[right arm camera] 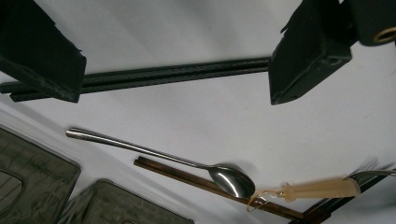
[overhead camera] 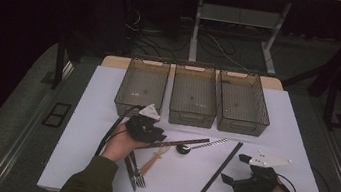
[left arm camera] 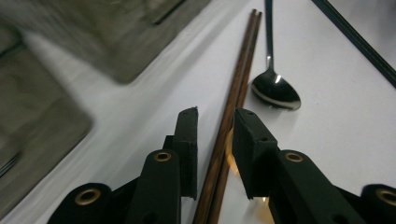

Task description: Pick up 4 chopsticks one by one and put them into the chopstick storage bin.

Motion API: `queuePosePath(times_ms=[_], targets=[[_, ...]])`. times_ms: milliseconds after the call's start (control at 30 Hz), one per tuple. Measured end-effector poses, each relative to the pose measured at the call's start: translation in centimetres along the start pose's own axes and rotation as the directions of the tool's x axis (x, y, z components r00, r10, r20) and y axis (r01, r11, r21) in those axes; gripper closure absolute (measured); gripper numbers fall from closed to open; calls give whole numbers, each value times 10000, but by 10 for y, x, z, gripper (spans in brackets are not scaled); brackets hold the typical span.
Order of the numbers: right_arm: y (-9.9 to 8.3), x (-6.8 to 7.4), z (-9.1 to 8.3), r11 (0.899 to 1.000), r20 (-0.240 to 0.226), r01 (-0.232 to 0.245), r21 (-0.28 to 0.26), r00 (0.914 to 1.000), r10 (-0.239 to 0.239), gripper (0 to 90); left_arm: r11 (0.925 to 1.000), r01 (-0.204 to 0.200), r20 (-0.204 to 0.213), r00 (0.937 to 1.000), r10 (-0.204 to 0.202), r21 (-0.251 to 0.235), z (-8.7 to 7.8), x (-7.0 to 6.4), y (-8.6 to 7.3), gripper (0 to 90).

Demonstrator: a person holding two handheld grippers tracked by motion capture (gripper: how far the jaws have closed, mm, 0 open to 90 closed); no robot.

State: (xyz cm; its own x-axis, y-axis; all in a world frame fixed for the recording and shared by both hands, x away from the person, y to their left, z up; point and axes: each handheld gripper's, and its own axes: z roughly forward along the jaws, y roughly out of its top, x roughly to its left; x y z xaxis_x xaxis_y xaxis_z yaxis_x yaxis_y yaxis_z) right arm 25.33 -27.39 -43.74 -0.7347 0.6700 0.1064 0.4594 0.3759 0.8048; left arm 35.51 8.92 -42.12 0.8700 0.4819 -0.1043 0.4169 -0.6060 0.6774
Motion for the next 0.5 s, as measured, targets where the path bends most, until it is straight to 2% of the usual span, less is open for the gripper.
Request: queuePosePath(times_ms=[33,167,233,333,433,467,500], targets=[[0,0,0,10000,-5,4,1,10000,-4,44,9998,-176,69,9998,176,98,5,0,3,710],[0,0,0,10000,-13,26,-4,10000,-26,44,9997,-209,221,9995,205,145,19,-4,10,720],[0,0,0,10000,-4,0,-7,10000,0,44,9989,-359,279,9990,351,291,24,-5,12,727],[0,0,0,10000,-12,1,-1,10000,-1,44,9989,-300,284,9992,291,347,29,-6,13,735],[0,0,0,10000,-26,24,-4,10000,-24,44,9979,-415,293,9988,401,501,32,-6,14,741],[0,0,0,10000,-22,14,0,10000,-14,44,9988,-252,274,9993,241,414,35,-8,14,742],[0,0,0,10000,-20,12,-3,10000,-12,44,9981,-392,314,9988,378,478,36,-7,14,744]])
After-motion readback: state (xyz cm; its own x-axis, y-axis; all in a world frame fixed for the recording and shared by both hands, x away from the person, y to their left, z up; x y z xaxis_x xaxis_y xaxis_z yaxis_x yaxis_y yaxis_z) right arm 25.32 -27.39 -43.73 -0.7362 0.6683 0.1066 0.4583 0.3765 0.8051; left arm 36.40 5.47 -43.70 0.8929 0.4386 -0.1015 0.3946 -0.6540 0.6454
